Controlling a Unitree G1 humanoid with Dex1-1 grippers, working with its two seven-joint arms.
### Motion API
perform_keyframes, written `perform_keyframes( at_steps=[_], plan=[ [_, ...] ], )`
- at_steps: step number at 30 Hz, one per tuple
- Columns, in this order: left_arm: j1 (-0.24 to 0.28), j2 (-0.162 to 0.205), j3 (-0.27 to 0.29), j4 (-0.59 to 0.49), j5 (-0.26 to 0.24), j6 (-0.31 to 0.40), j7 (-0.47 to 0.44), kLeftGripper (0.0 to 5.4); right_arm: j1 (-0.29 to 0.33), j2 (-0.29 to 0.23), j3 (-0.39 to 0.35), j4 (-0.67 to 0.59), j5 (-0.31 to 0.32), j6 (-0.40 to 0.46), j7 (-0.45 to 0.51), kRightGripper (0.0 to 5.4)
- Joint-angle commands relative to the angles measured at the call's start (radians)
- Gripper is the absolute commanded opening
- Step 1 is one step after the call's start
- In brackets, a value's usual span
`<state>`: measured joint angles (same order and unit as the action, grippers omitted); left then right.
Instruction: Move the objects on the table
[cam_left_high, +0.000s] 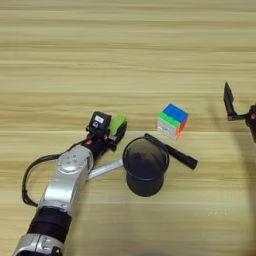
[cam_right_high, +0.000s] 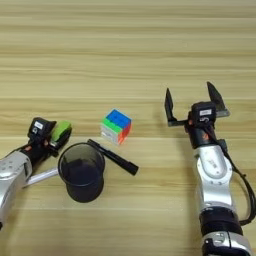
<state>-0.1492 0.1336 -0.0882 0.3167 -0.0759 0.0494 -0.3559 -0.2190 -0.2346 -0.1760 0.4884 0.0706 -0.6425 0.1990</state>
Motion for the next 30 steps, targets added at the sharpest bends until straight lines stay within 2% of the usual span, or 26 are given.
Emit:
perform_keyframes(
  at_steps=[1, 7, 13, 30],
  plan=[
    [0.002, 0.007, -0.006, 0.01, 0.015, 0.022, 0.0, 2.31, -0.013, -0.007, -0.002, 0.006, 0.004, -0.007, -0.002, 5.4],
    [0.004, 0.007, -0.007, 0.007, 0.014, 0.028, -0.003, 1.97, -0.012, -0.005, -0.002, 0.004, 0.006, -0.007, -0.002, 5.4],
    [0.003, 0.007, -0.008, 0.007, 0.014, 0.029, -0.004, 1.36, -0.012, -0.005, -0.003, 0.004, 0.008, -0.007, -0.002, 5.4],
    [0.004, 0.009, -0.013, 0.007, 0.017, 0.018, -0.01, 1.33, -0.013, -0.006, -0.004, 0.007, 0.009, -0.009, 0.0, 5.4]
  ],
)
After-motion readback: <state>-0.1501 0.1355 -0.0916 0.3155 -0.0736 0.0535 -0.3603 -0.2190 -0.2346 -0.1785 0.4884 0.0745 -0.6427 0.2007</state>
